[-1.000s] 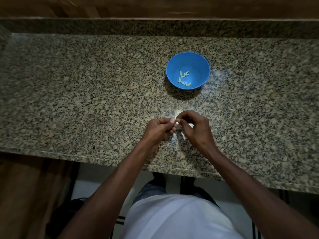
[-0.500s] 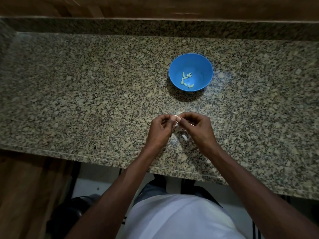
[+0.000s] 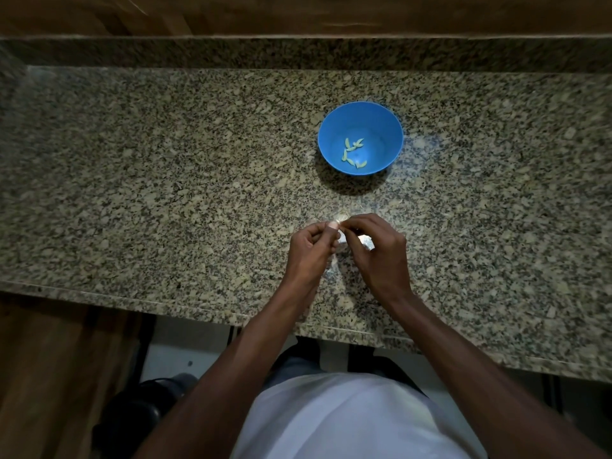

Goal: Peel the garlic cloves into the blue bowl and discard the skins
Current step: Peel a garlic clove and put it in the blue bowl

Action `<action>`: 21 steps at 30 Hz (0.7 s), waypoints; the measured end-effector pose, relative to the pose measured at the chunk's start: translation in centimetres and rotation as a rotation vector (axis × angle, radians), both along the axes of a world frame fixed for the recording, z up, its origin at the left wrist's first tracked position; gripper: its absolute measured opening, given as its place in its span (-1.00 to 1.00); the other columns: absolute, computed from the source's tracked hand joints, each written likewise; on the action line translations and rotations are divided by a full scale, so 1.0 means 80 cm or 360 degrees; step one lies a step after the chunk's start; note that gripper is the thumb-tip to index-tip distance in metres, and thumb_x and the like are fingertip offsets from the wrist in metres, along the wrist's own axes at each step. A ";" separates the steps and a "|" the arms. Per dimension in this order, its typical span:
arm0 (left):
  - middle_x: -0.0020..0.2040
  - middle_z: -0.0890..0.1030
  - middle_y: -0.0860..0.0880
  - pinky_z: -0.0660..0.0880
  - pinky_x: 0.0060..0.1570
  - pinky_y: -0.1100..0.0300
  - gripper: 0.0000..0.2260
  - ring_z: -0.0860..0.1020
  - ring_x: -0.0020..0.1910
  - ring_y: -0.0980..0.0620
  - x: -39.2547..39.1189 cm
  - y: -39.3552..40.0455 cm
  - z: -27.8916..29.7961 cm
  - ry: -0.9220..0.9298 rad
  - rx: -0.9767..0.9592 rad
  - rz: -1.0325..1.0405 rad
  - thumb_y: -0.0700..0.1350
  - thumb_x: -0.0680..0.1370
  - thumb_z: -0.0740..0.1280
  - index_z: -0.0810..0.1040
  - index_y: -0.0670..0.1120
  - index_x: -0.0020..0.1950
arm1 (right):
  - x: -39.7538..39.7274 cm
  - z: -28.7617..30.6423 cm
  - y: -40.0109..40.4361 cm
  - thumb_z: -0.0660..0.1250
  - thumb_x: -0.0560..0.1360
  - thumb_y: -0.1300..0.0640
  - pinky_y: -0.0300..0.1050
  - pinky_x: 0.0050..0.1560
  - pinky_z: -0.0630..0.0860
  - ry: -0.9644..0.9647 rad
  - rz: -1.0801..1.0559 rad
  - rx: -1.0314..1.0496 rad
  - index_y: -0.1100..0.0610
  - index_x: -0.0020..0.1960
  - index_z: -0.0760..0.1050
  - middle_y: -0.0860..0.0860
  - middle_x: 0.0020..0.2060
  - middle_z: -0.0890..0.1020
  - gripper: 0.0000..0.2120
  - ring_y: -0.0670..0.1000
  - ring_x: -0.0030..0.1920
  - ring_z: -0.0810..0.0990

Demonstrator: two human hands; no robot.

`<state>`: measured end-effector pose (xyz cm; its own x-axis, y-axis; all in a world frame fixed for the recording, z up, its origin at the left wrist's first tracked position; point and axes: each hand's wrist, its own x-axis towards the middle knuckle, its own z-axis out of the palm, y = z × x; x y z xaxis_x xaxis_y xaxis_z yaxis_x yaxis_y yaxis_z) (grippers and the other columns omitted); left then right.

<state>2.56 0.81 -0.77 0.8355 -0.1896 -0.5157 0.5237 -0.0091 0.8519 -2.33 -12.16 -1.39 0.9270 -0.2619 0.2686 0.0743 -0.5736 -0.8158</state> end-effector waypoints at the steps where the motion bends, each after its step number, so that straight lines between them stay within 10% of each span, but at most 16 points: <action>1: -0.24 0.60 -0.02 0.50 -0.14 0.20 -0.84 0.52 -0.26 0.10 0.000 -0.001 0.001 -0.0011 -0.0006 0.0002 -0.13 0.67 0.36 0.65 -0.21 0.02 | -0.001 -0.001 0.000 0.47 0.57 0.30 -0.18 0.03 0.62 -0.0008 0.0009 -0.0014 0.25 0.07 0.68 0.05 -0.02 0.68 -0.91 -0.05 -0.03 0.66; 15: -0.15 0.67 -0.06 0.45 -0.06 0.01 -0.79 0.54 -0.14 -0.05 0.007 0.017 0.003 -0.0052 -0.0029 0.0003 -0.04 0.60 0.46 0.70 -0.18 0.10 | 0.006 0.004 0.001 0.50 0.55 0.32 -0.14 0.00 0.67 -0.0006 0.0024 0.0263 0.25 0.09 0.73 0.04 -0.03 0.71 -0.87 -0.09 -0.02 0.71; 21: -0.10 0.72 -0.01 0.56 -0.02 0.25 -0.79 0.66 -0.09 0.13 0.012 0.023 0.005 -0.0158 0.0042 -0.0097 -0.09 0.64 0.42 0.66 -0.21 0.16 | 0.008 0.003 -0.002 0.48 0.57 0.25 -0.09 0.02 0.69 0.0219 0.0124 0.0558 0.19 0.14 0.72 0.01 0.03 0.70 -0.85 -0.05 0.06 0.71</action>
